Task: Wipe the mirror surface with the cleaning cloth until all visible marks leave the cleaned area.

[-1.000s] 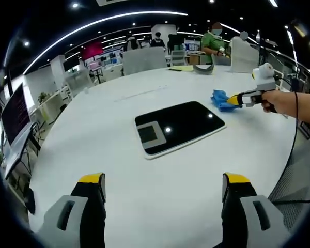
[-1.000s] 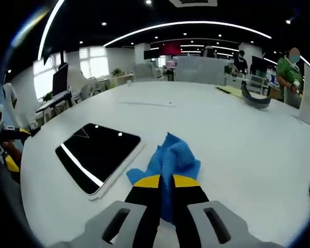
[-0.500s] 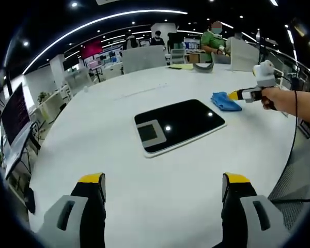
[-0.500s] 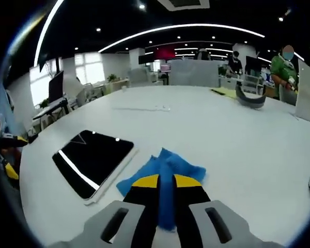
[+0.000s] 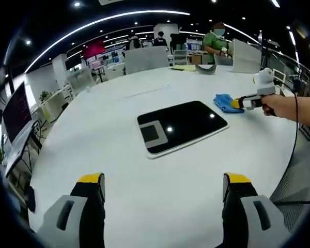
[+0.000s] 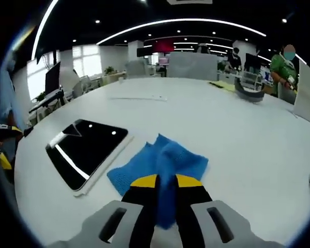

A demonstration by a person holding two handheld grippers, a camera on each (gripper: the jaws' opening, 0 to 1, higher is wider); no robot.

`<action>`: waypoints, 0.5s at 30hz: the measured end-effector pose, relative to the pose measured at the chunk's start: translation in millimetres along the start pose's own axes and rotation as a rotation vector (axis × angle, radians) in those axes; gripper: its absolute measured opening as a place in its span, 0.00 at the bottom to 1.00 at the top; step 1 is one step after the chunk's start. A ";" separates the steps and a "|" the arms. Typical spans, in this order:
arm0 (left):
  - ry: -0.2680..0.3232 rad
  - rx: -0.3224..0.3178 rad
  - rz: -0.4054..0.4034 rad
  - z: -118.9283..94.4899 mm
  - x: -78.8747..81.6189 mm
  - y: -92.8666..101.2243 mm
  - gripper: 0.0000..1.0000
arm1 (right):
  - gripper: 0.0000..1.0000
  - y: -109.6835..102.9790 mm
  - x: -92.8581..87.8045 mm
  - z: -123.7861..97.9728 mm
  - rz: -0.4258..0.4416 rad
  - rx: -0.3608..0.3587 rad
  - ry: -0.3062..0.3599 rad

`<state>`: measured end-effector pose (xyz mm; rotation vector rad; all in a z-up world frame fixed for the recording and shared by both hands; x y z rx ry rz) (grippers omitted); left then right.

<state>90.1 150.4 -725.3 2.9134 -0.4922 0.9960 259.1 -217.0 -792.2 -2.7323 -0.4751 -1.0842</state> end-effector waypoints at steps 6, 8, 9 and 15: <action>0.031 -0.006 -0.011 -3.3 2.5 -0.6 0.97 | 0.20 -10.7 7.0 -20.2 0.021 0.071 0.051; 0.037 -0.008 -0.013 -4.1 3.2 -0.4 0.97 | 0.25 -16.3 9.3 -27.3 0.021 0.093 0.068; 0.046 -0.009 -0.014 -4.7 3.9 -0.4 0.97 | 0.30 -21.3 11.1 -33.3 0.009 0.097 0.076; 0.081 -0.010 -0.034 -7.4 7.9 -2.2 0.97 | 0.44 -39.3 16.6 -64.9 -0.007 0.113 0.133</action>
Point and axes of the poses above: the point that each gripper's makers call its tool centre point, and the gripper's own axes: z roughly forward along the fingers, y roughly to its right, x roughly out of its top, the point moved 10 cm from there along -z, roughly backward along the fingers, and after that the axes turned 14 degrees about -y, right-handed, at the moved point
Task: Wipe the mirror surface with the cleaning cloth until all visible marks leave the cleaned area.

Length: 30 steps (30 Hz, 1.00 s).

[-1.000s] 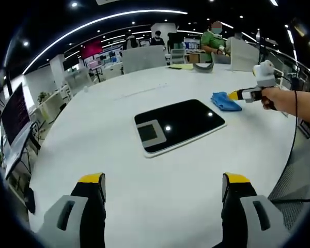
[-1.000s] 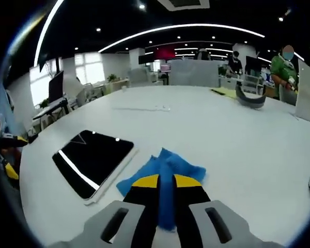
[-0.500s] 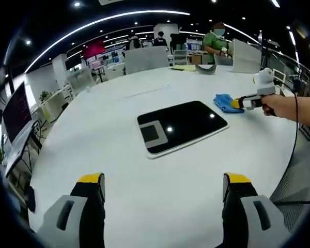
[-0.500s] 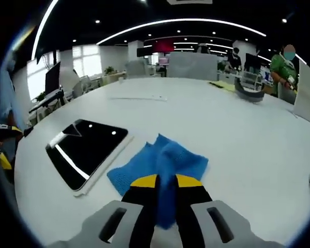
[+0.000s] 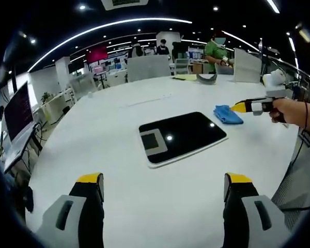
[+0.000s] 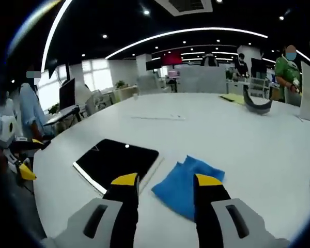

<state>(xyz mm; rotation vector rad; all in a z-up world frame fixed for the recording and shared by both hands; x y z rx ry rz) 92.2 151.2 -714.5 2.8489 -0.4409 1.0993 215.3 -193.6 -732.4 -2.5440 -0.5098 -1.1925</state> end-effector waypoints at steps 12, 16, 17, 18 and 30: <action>0.100 0.003 -0.009 -0.5 10.9 -1.7 0.99 | 0.64 -12.2 -4.6 -63.4 -0.028 -0.047 0.111; 0.108 -0.001 0.004 -1.4 11.8 0.1 0.99 | 0.69 -13.0 -9.0 -67.3 -0.005 -0.064 0.104; 0.115 -0.004 0.002 -2.3 12.2 0.1 0.99 | 0.69 -13.6 -9.5 -67.4 0.000 -0.064 0.102; 0.125 -0.002 0.001 -4.1 12.8 0.1 0.99 | 0.70 -14.5 -9.8 -67.8 0.001 -0.062 0.100; 0.161 -0.009 -0.010 -17.7 16.6 2.4 0.99 | 0.86 -25.9 2.7 -80.0 -0.039 -0.028 0.106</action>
Point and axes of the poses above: the point that each gripper's makers call its tool centre point, and the gripper's own axes: z roughly forward along the fingers, y roughly to its right, x roughly out of its top, the point moved 10 cm from there along -z, roughly backward along the fingers, and after that the axes turned 14 degrees about -y, right-handed, at the moved point
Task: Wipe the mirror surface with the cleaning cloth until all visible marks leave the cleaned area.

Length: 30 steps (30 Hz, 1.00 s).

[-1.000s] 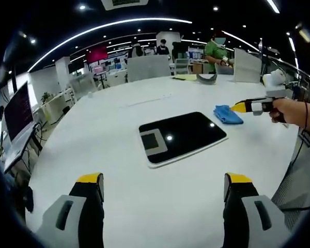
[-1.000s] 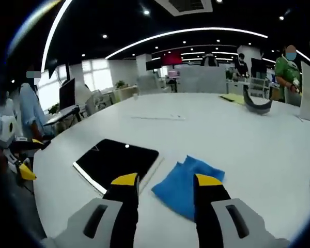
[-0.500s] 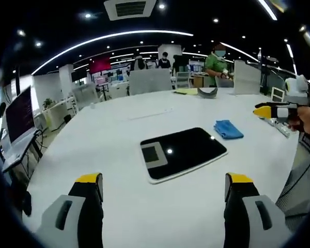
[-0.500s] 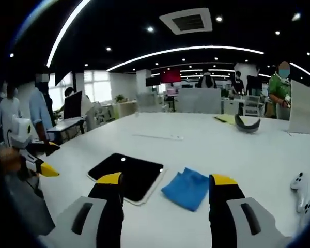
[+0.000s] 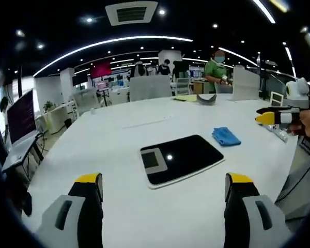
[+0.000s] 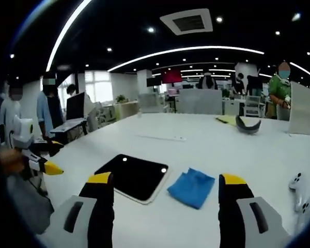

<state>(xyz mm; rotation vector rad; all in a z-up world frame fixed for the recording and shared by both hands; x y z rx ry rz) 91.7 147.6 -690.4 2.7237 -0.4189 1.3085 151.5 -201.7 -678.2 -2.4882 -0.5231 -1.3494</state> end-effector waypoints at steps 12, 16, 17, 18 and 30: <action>0.019 -0.007 0.017 -16.9 10.5 2.1 0.99 | 0.87 3.9 8.5 -15.2 0.008 -0.012 0.002; 0.011 -0.010 0.015 -14.7 9.2 3.9 0.99 | 0.86 3.9 6.9 -16.3 0.019 -0.016 0.003; 0.011 -0.012 0.015 -14.7 9.4 5.0 0.99 | 0.86 3.9 6.9 -16.7 0.018 -0.018 0.002; 0.011 -0.012 0.017 -14.1 9.0 6.0 0.99 | 0.86 3.8 6.9 -17.3 0.016 -0.019 0.001; -0.004 -0.009 0.018 -12.2 5.0 6.8 0.99 | 0.86 5.5 11.7 -21.1 0.021 -0.026 0.020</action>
Point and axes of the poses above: the point that each gripper's makers call its tool centre point, and the gripper's own axes: z roughly forward along the fingers, y roughly to its right, x roughly out of its top, the point moved 10 cm from there along -z, roughly backward along the fingers, and after that the axes turned 14 degrees about -y, right-handed, at the moved point
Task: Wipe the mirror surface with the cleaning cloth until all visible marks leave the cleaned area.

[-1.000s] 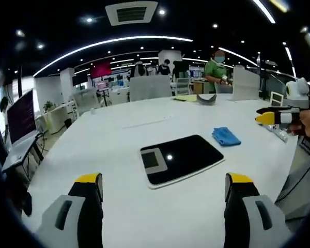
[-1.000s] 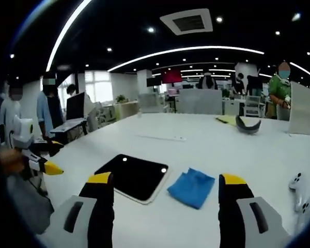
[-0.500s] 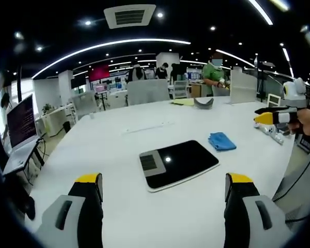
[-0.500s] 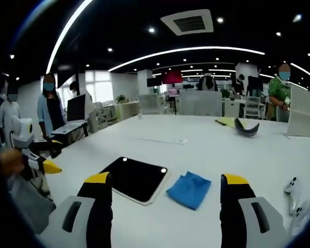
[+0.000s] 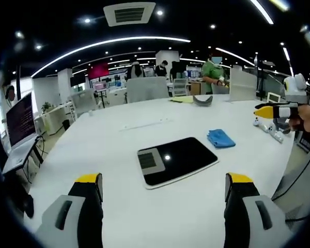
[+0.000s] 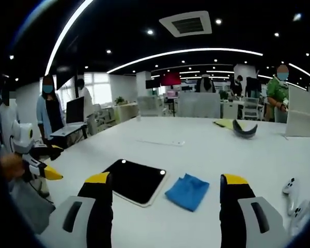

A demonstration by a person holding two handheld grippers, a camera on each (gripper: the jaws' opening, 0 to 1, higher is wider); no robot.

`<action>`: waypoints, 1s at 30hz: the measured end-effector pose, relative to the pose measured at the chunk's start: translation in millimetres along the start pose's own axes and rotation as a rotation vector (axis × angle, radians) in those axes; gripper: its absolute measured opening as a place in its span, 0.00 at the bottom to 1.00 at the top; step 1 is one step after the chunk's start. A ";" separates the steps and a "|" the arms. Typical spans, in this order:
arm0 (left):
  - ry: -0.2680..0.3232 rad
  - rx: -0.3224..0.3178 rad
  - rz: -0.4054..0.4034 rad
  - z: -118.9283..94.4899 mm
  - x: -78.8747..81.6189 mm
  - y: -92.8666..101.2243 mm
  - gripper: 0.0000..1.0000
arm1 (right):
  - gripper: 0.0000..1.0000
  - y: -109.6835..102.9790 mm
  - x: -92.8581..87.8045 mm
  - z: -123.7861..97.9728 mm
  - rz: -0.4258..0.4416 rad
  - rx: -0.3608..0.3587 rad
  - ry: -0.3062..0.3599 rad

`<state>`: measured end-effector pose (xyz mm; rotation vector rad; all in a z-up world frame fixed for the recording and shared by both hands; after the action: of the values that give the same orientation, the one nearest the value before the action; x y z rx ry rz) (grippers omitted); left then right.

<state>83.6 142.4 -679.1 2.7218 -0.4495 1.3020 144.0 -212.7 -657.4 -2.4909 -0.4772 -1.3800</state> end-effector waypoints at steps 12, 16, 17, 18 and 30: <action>-0.004 -0.001 -0.002 -0.4 0.1 2.8 0.99 | 0.85 2.6 -0.9 -4.8 0.008 -0.004 0.005; -0.009 0.001 0.001 -0.6 -1.0 3.5 0.99 | 0.85 2.7 -2.7 -4.8 0.006 -0.003 0.000; -0.008 -0.002 -0.002 -0.4 -1.5 3.4 0.99 | 0.85 2.9 -3.5 -4.7 0.008 -0.003 -0.001; -0.009 -0.002 -0.003 -0.4 -1.7 3.2 0.99 | 0.85 3.2 -3.9 -4.5 0.009 -0.003 -0.002; -0.001 -0.002 -0.014 0.7 0.4 0.0 0.99 | 0.84 2.2 1.7 -1.7 0.001 -0.002 0.007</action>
<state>84.4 142.3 -679.2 2.7189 -0.4310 1.2966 144.4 -215.0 -655.3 -2.4861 -0.4733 -1.3892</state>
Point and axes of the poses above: the point that each gripper's makers call its tool centre point, and the gripper's own axes: z roughly forward along the fingers, y roughly to its right, x roughly out of its top, the point moved 10 cm from there along -z, roughly backward along the fingers, and after that the axes turned 14 degrees about -y, right-handed, at the moved point
